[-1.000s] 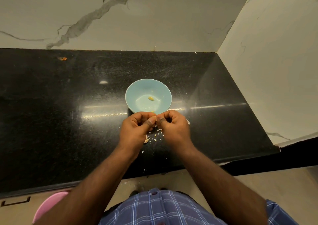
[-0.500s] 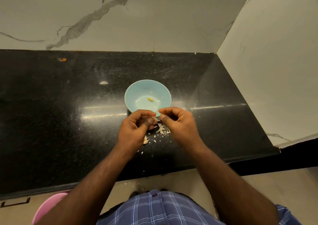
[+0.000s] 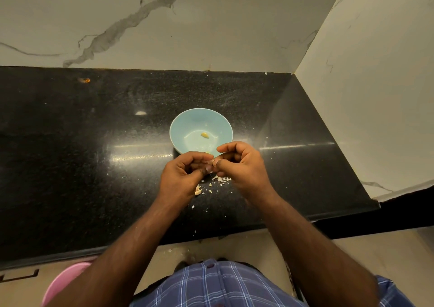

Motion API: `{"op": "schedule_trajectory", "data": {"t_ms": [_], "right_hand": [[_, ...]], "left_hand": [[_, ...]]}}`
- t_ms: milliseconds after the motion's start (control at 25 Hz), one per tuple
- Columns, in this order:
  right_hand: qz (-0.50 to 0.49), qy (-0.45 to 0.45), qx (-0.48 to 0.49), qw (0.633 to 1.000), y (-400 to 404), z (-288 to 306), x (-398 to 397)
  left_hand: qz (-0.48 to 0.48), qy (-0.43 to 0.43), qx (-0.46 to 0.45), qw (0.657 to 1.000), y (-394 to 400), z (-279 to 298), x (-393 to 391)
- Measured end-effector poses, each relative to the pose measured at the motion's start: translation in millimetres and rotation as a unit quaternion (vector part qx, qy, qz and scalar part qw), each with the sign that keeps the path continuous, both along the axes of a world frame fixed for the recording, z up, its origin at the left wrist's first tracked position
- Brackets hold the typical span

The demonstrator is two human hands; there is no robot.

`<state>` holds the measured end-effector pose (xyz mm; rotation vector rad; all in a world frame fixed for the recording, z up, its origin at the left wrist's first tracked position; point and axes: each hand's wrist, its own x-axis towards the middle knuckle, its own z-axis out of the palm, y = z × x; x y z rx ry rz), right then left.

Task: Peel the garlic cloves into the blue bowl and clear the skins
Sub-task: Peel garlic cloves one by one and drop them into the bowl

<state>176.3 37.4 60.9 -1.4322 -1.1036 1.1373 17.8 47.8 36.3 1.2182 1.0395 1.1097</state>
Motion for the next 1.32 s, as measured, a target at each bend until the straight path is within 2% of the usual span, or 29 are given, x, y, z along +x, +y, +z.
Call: {"op": "schedule_trajectory", "data": {"t_ms": [400,600,800,960,1120,1320], "right_hand": [[-0.004,-0.055,-0.003,0.998,-3,1,-3],[0.003,-0.038,-0.001,0.999,-6,3,-6],[0.002,-0.063,0.002,0.998,-9,3,-8],[0.0,-0.025,-0.002,1.0,-10,4,-7],[0.012,0.074,-0.049,0.996,-8,8,-2],[0.014,0.072,-0.059,0.996,-10,10,-1]], "left_hand": [[0.021,0.029,0.04,0.999,-4,-3,-2],[0.027,0.013,0.032,0.999,-4,-1,-2],[0.015,0.023,0.042,0.999,-7,-1,-2],[0.007,-0.019,0.02,1.0,-5,5,-2],[0.009,-0.047,-0.021,0.999,-7,6,-2],[0.002,-0.047,-0.038,0.998,-9,7,-3]]}}
